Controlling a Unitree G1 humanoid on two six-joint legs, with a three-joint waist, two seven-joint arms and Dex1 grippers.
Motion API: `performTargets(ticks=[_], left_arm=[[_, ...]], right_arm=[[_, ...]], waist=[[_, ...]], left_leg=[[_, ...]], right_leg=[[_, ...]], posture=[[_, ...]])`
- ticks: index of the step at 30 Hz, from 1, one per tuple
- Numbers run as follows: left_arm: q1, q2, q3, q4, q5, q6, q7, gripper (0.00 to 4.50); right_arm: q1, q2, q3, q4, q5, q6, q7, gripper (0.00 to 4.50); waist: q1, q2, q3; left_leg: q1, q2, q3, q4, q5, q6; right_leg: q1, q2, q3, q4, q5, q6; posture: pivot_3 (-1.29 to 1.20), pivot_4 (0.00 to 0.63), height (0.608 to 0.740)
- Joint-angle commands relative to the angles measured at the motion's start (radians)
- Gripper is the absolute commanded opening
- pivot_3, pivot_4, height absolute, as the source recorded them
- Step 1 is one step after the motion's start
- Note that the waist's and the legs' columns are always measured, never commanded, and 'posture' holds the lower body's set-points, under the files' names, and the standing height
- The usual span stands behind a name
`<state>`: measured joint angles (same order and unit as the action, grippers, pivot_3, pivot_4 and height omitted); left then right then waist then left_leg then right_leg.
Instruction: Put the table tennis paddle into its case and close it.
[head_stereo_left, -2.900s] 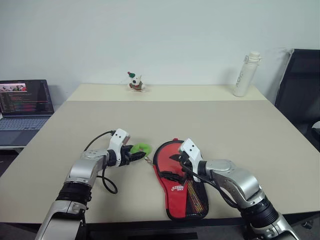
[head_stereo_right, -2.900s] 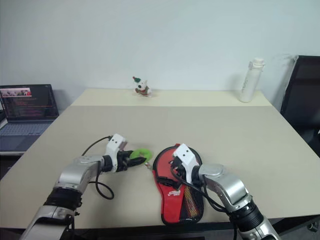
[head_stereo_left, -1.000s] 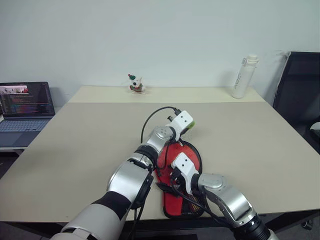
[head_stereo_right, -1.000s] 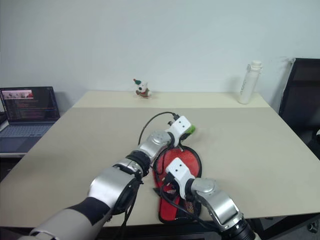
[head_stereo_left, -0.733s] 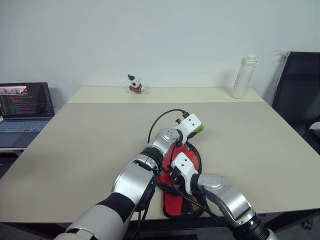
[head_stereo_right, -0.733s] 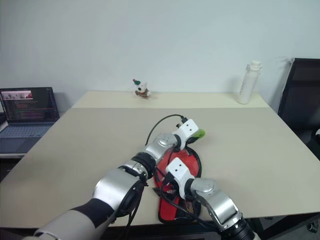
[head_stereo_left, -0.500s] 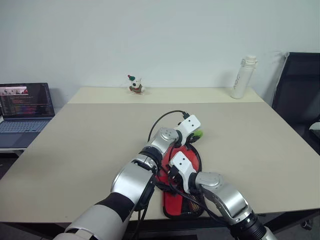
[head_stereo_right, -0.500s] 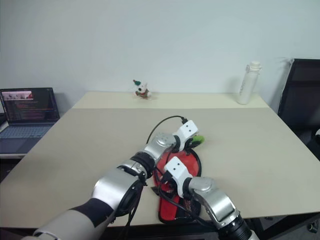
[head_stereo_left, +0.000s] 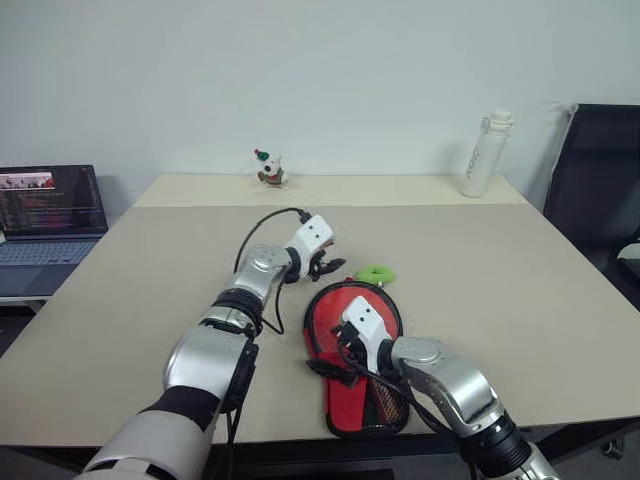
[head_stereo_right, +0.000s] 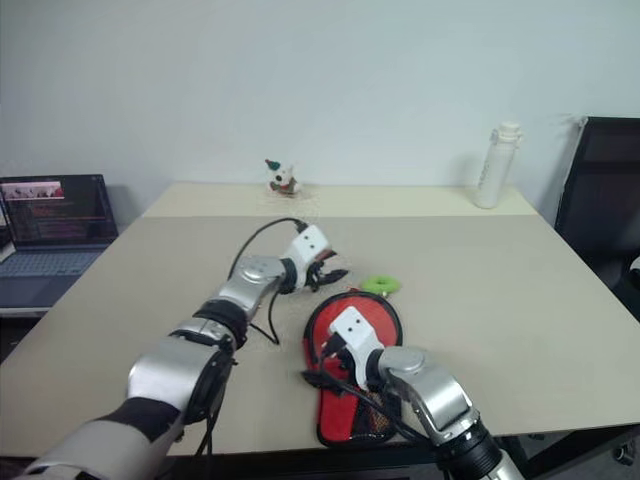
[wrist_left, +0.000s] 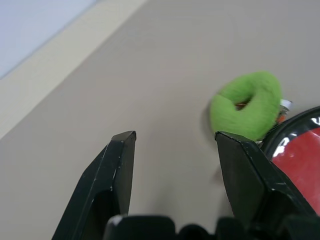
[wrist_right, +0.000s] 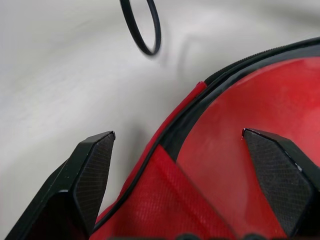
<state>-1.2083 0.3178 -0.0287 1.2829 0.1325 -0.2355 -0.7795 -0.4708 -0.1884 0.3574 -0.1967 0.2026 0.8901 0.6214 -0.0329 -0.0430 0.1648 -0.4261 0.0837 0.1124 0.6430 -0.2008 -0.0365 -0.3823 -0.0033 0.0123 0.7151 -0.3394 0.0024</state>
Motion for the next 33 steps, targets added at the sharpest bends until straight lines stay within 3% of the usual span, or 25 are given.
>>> performTargets(ticks=[1, 5, 9, 16, 24, 33], left_arm=[[0.02, 0.025, 0.074, -0.098, -0.109, 0.051, -0.104, 2.73], [0.121, 0.03, 0.054, -0.258, -0.15, 0.111, -0.252, 2.73], [0.239, 0.015, -0.014, -0.438, -0.137, 0.135, -0.283, 2.73], [0.403, -0.011, -0.109, -0.672, -0.142, 0.243, -0.329, 2.73], [0.508, -0.031, -0.151, -0.776, -0.143, 0.305, -0.293, 2.73], [0.555, -0.015, -0.168, -0.842, -0.152, 0.341, -0.262, 2.73]], right_arm=[[-0.02, -0.018, -0.072, -0.105, 0.099, 0.112, 0.031, 4.5], [-0.076, -0.028, -0.194, -0.206, 0.224, 0.231, 0.039, 4.5], [-0.157, -0.052, -0.345, -0.236, 0.341, 0.321, 0.037, 4.5], [-0.241, -0.221, -0.376, -0.081, 0.29, 0.199, 0.034, 4.5], [-0.435, -0.103, -0.311, 0.491, 0.055, -0.175, -0.132, 4.5], [-0.687, 0.002, -0.38, 1.211, -0.054, -0.542, -0.316, 4.5]], waist=[[0.001, 0.0, 0.0], [0.001, 0.001, 0.001], [0.001, 0.001, 0.001], [0.002, 0.001, 0.001], [-0.012, 0.003, 0.002], [-0.008, 0.004, 0.002]], left_leg=[[-0.002, 0.0, 0.0, 0.0, 0.0, 0.0], [-0.007, 0.0, 0.0, 0.0, 0.0, -0.001], [-0.007, 0.005, 0.0, 0.0, 0.0, -0.001], [-0.007, 0.007, 0.002, 0.0, 0.0, 0.001], [-0.005, 0.01, 0.003, 0.0, 0.0, 0.0], [-0.005, 0.011, 0.005, 0.0, 0.0, 0.0]], right_leg=[[-0.002, 0.0, 0.0, 0.0, 0.0, 0.0], [-0.007, 0.0, 0.0, 0.0, 0.0, 0.0], [-0.007, -0.001, 0.0, 0.0, 0.0, 0.0], [-0.006, -0.001, 0.001, 0.0, 0.0, 0.0], [-0.007, 0.001, 0.002, 0.001, 0.0, -0.001], [-0.007, 0.0, 0.003, 0.0, 0.0, -0.001]], posture=[[0.0, 0.15, 0.74], [0.0, 0.15, 0.74], [0.0, 0.15, 0.74], [0.0, 0.15, 0.74], [0.0, 0.15, 0.74], [0.0, 0.15, 0.74]])
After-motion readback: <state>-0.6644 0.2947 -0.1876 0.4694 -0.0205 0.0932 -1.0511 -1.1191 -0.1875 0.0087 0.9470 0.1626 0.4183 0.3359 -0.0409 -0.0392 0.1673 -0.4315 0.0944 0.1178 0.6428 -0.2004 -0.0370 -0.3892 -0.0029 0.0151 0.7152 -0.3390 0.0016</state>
